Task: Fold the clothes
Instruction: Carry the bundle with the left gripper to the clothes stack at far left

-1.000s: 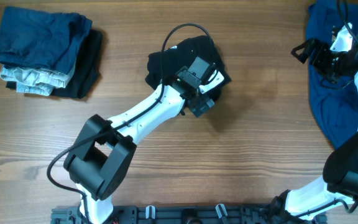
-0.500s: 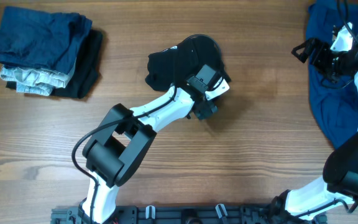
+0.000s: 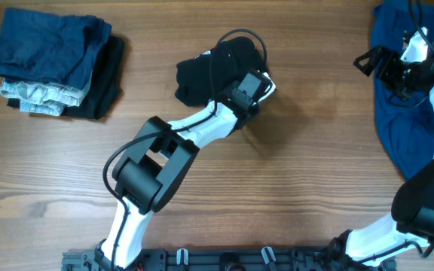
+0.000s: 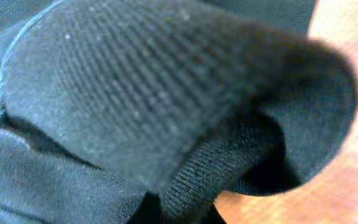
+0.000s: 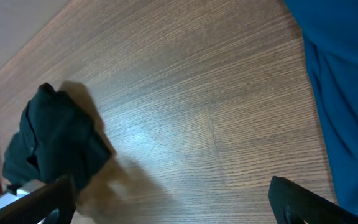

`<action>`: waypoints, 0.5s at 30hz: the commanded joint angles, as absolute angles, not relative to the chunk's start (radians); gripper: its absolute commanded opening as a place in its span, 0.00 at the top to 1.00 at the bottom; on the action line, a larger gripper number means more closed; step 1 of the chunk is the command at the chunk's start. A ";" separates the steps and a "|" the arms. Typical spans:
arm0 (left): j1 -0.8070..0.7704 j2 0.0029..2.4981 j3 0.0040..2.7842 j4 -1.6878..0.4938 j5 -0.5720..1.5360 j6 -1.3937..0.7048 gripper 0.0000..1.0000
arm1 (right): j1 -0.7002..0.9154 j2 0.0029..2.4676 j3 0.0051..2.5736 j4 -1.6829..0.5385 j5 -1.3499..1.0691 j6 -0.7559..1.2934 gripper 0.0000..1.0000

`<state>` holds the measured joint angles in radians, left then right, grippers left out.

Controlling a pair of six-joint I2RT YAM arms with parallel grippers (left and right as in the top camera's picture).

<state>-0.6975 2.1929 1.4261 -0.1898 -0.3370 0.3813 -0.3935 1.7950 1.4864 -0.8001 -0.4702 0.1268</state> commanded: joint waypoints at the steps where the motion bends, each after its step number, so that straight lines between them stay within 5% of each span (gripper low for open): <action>1: -0.653 2.243 1.395 -0.170 -0.540 0.306 0.96 | -0.390 1.796 1.480 -0.799 -0.464 0.107 0.00; 15: -0.588 1.885 1.419 -0.151 -0.604 0.519 0.96 | -0.390 1.796 1.480 -0.801 -0.464 0.108 0.00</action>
